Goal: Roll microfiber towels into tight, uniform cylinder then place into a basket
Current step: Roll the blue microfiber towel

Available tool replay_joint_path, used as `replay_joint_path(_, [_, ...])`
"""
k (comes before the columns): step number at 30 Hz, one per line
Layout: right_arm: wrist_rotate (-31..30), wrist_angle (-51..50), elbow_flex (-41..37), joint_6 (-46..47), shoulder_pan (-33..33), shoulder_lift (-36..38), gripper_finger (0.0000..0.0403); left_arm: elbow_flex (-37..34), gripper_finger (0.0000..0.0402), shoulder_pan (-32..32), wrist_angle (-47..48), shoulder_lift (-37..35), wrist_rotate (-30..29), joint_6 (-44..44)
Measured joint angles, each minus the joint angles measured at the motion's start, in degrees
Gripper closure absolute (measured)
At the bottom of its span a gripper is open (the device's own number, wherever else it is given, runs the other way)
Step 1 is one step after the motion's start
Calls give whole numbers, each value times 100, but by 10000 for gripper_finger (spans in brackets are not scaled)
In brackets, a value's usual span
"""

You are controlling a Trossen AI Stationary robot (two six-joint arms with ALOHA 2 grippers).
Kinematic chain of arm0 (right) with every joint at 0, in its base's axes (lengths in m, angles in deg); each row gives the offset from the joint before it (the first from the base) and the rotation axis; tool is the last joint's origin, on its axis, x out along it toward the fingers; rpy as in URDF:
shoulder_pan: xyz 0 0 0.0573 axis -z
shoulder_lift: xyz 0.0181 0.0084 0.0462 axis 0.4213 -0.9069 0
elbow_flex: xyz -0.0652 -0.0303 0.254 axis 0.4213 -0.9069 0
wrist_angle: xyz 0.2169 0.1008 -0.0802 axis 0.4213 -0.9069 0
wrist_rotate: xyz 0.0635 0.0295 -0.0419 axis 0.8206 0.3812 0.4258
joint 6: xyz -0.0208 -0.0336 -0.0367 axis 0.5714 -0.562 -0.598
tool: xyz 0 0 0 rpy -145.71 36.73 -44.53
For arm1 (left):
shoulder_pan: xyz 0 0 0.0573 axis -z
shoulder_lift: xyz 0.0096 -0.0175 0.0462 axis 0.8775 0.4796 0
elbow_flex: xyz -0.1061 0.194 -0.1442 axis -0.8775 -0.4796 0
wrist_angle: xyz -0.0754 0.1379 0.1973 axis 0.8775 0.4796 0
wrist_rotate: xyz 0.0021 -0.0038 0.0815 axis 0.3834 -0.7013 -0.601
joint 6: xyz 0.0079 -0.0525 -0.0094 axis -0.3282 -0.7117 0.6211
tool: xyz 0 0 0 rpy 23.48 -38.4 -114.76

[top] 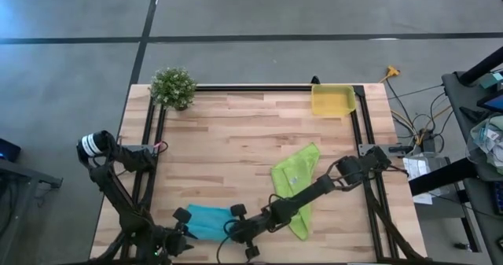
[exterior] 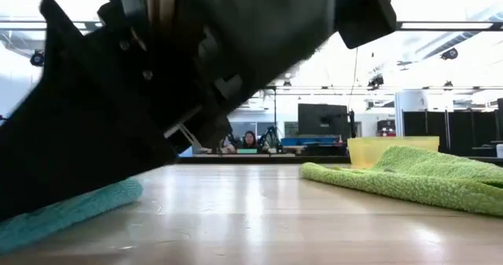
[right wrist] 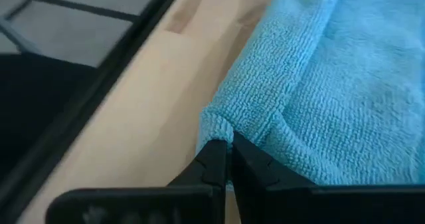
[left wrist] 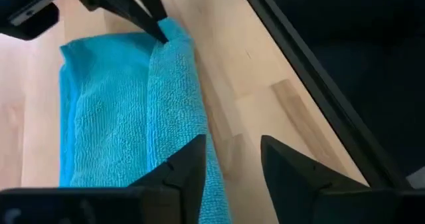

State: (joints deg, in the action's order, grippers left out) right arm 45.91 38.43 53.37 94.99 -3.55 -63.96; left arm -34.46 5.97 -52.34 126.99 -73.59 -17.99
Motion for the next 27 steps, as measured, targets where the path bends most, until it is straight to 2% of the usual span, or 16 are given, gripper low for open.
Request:
replay_joint_path(4, [174,272,-4,360,2,0,394,0,257,-9,13,247,143,-217])
replay_joint_path(12, [267,395,-57,612,0,0,394,0,255,18,29,477,166,-240])
replay_joint_path(20, [526,414,-91,658,-28,14,394,185,255,58,88,475,-46,420])
replay_joint_path(27, [1325,1090,-98,1248,-24,87,394,484,254,96,888,470,-96,515])
